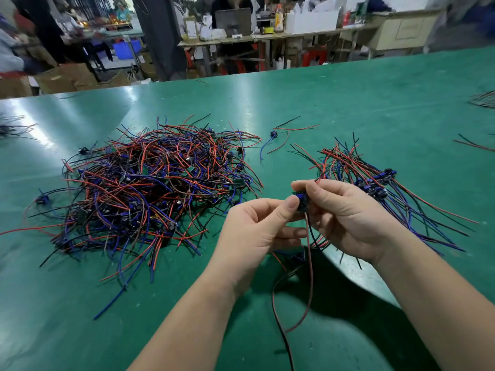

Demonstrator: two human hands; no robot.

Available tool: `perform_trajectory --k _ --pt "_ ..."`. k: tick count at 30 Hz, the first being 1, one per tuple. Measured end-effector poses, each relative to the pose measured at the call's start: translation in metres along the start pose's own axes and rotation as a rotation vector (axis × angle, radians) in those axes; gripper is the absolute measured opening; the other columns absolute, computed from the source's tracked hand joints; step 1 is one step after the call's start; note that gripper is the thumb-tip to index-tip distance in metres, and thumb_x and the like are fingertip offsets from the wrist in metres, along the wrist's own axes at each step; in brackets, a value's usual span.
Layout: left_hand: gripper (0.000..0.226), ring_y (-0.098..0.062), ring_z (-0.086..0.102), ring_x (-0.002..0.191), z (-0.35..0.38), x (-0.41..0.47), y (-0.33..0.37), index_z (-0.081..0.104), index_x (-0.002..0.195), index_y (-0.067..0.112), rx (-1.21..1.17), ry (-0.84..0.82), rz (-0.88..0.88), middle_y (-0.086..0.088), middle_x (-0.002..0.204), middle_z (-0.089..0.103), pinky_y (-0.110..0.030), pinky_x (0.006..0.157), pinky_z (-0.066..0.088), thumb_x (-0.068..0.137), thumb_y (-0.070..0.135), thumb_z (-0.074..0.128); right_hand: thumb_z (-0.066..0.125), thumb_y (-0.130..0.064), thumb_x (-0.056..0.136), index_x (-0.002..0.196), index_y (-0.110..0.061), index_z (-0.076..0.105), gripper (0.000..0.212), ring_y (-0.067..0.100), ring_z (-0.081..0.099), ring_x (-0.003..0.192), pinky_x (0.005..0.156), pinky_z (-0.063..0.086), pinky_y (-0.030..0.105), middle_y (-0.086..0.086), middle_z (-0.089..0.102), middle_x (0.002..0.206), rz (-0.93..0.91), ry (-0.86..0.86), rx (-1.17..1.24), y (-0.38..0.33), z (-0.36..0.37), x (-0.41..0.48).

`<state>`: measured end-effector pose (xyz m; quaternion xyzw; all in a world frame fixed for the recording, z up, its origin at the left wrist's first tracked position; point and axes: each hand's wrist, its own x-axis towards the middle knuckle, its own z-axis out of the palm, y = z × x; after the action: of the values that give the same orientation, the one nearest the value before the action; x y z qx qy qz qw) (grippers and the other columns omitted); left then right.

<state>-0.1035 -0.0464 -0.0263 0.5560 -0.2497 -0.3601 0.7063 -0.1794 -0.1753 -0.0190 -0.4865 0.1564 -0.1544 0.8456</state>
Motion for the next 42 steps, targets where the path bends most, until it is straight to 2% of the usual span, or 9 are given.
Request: perform_trajectory --k 6,14,18,23,27,32,35,39,42 --pt "0.027 -0.022 0.070 0.067 0.003 -0.002 0.000 0.074 0.073 0.008 -0.026 0.054 0.031 -0.012 0.080 0.073 -0.028 0.056 0.058 0.069 0.034 0.069 0.061 -0.017 0.072 0.076 -0.009 0.078 0.019 0.003 0.060 0.052 0.051 0.050 0.010 0.000 0.066 0.066 0.002 -0.038 0.027 -0.002 -0.004 0.002" --pt "0.026 -0.012 0.065 0.050 0.002 0.000 0.008 0.070 0.079 0.004 -0.241 0.065 -0.214 -0.013 0.073 0.072 -0.021 0.045 0.053 0.065 0.027 0.070 0.064 -0.009 0.067 0.070 -0.014 0.077 0.015 0.003 0.059 0.050 0.046 0.047 0.011 -0.002 0.064 0.060 -0.012 -0.016 0.000 0.000 -0.002 0.002" --pt "0.012 -0.010 0.062 0.046 -0.001 0.000 0.006 0.074 0.060 0.010 -0.236 0.069 -0.211 -0.007 0.063 0.068 -0.021 0.044 0.052 0.061 0.022 0.071 0.065 -0.012 0.065 0.076 -0.015 0.078 0.018 0.003 0.056 0.051 0.052 0.048 0.011 -0.002 0.063 0.061 -0.027 -0.012 -0.050 0.002 -0.003 0.003" --pt "0.013 -0.012 0.061 0.046 -0.001 0.000 0.002 0.074 0.062 0.009 -0.151 0.070 -0.150 -0.006 0.059 0.064 -0.022 0.047 0.052 0.057 0.021 0.074 0.065 -0.016 0.064 0.067 -0.010 0.076 0.013 0.004 0.057 0.052 0.054 0.049 0.011 -0.002 0.064 0.058 -0.032 0.012 -0.089 0.001 -0.006 0.002" --pt "0.006 -0.016 0.063 0.048 0.001 0.000 -0.001 0.073 0.066 0.006 -0.045 0.068 -0.079 -0.011 0.063 0.066 -0.023 0.049 0.053 0.070 0.012 0.073 0.068 -0.014 0.062 0.073 -0.007 0.070 0.013 0.007 0.062 0.050 0.045 0.046 0.012 0.002 0.066 0.059 -0.063 0.186 -0.129 -0.007 -0.014 0.007" --pt "0.009 -0.015 0.064 0.049 0.006 -0.002 -0.005 0.069 0.071 0.004 0.038 0.015 -0.074 -0.009 0.059 0.064 -0.023 0.051 0.055 0.079 0.001 0.070 0.064 -0.007 0.080 0.070 -0.010 0.065 0.010 0.005 0.061 0.048 0.044 0.046 0.012 -0.001 0.067 0.056 -0.222 0.428 -0.078 -0.023 -0.036 0.012" --pt "0.011 -0.014 0.064 0.050 0.008 -0.004 -0.006 0.068 0.071 0.005 0.090 -0.044 -0.092 -0.007 0.058 0.065 -0.024 0.053 0.056 0.080 -0.001 0.070 0.065 -0.010 0.082 0.056 -0.012 0.069 0.027 0.005 0.062 0.049 0.045 0.047 0.012 -0.001 0.067 0.056 -0.265 0.471 -0.066 -0.023 -0.041 0.012" --pt "0.010 -0.015 0.064 0.050 0.003 -0.004 -0.005 0.068 0.072 0.004 0.155 -0.043 -0.095 -0.006 0.058 0.065 -0.023 0.054 0.056 0.079 -0.002 0.071 0.064 -0.020 0.084 0.076 -0.011 0.063 0.012 0.008 0.068 0.057 0.042 0.046 0.013 -0.003 0.068 0.060 -0.268 0.453 -0.043 -0.022 -0.040 0.013" --pt "0.011 -0.016 0.063 0.051 0.000 -0.003 -0.003 0.068 0.071 0.005 0.178 -0.044 -0.094 -0.006 0.059 0.066 -0.023 0.055 0.057 0.079 -0.002 0.072 0.068 -0.018 0.080 0.073 -0.011 0.061 0.012 0.011 0.068 0.053 0.038 0.045 0.014 0.000 0.066 0.057 -0.296 0.477 -0.039 -0.024 -0.040 0.011"
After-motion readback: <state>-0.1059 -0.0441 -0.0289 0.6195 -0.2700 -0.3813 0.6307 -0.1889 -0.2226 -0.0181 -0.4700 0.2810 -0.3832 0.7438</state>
